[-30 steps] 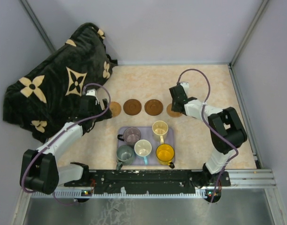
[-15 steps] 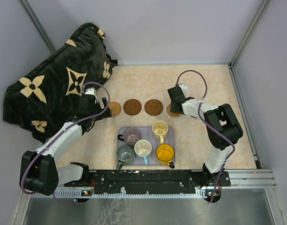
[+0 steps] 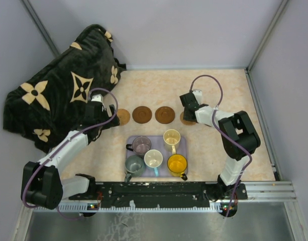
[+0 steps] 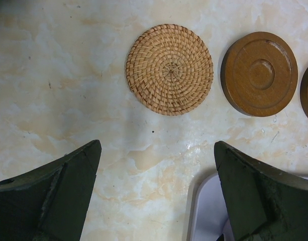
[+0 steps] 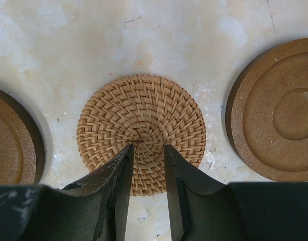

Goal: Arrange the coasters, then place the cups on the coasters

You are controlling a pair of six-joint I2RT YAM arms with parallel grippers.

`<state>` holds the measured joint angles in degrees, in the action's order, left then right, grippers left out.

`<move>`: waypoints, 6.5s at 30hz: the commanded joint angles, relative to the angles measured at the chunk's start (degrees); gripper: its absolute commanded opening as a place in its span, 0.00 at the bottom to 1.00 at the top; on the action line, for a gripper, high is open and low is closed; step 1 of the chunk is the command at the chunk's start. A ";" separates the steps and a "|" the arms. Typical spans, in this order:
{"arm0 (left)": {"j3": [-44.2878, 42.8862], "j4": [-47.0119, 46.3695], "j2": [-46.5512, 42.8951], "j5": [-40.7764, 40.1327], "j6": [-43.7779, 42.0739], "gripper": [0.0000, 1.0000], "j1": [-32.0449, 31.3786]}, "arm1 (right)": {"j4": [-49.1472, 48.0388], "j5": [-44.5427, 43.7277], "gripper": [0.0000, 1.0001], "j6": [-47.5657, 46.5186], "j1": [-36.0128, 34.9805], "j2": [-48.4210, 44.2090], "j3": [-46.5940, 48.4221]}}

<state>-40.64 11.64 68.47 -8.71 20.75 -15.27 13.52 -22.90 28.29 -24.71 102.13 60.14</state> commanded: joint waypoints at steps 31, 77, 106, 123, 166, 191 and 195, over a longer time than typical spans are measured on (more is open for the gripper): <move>-0.71 1.14 -15.52 10.28 1.55 1.00 -0.11 | 11.14 -12.67 0.44 0.49 0.28 -35.99 -5.82; 6.73 9.44 -30.14 9.66 5.42 1.00 -0.20 | 41.66 -1.95 0.99 15.65 -9.00 -68.62 -12.25; 7.60 7.52 -25.10 10.07 5.95 1.00 -0.20 | 18.06 -2.78 0.71 16.51 -33.73 -39.76 -11.76; 7.60 7.96 -25.45 9.41 5.88 1.00 -0.20 | 19.09 -1.13 0.58 19.91 -35.84 -33.78 -13.64; 8.08 8.22 -25.39 9.08 5.57 1.00 -0.20 | 20.82 -5.96 0.22 23.69 -35.86 -24.10 -9.42; 7.42 7.45 -25.57 9.60 5.71 1.00 -0.20 | 10.51 -28.44 0.00 -2.08 -34.85 -30.35 -6.36; 7.37 7.23 -25.52 9.81 5.71 1.00 -0.20 | 6.36 -26.25 0.00 -7.30 -28.72 -33.55 -8.61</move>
<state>-32.77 20.60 43.48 0.67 26.35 -15.29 29.63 -42.46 29.50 -58.33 74.35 49.98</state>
